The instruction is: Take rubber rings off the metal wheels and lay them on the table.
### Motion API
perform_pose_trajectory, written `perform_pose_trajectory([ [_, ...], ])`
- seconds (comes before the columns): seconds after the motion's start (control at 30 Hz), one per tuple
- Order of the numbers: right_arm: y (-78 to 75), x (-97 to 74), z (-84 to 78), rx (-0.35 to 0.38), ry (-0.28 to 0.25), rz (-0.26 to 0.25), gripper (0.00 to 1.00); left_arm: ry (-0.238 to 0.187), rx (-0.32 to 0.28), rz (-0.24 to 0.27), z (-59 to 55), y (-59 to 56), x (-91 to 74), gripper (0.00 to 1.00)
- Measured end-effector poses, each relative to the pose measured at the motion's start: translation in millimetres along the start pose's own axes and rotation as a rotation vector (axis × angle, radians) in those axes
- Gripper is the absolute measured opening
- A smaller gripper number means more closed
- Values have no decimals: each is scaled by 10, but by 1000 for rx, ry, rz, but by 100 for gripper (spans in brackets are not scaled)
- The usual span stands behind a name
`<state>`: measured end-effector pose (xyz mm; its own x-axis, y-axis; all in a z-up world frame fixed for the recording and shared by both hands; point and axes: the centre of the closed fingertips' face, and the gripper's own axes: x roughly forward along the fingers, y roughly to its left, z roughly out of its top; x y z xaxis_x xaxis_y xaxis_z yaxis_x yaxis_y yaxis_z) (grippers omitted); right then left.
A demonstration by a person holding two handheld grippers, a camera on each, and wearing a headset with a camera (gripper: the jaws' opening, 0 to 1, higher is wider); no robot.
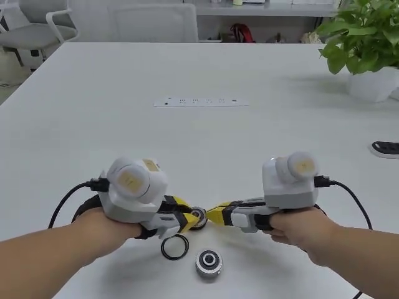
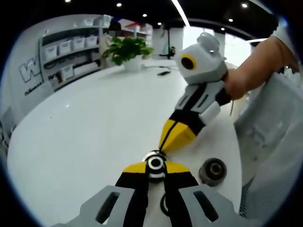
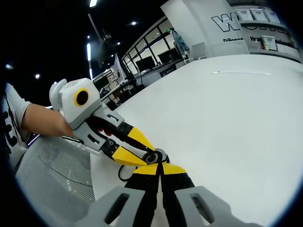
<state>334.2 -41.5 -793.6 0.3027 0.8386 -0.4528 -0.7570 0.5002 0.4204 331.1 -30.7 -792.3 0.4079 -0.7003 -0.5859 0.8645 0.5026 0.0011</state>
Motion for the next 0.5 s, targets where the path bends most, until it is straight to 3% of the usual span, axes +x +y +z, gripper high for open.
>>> perform_pose_trajectory([
  [0.5, 67, 7, 14, -1, -5, 20, 0, 10, 6, 0, -6, 0, 2, 11],
])
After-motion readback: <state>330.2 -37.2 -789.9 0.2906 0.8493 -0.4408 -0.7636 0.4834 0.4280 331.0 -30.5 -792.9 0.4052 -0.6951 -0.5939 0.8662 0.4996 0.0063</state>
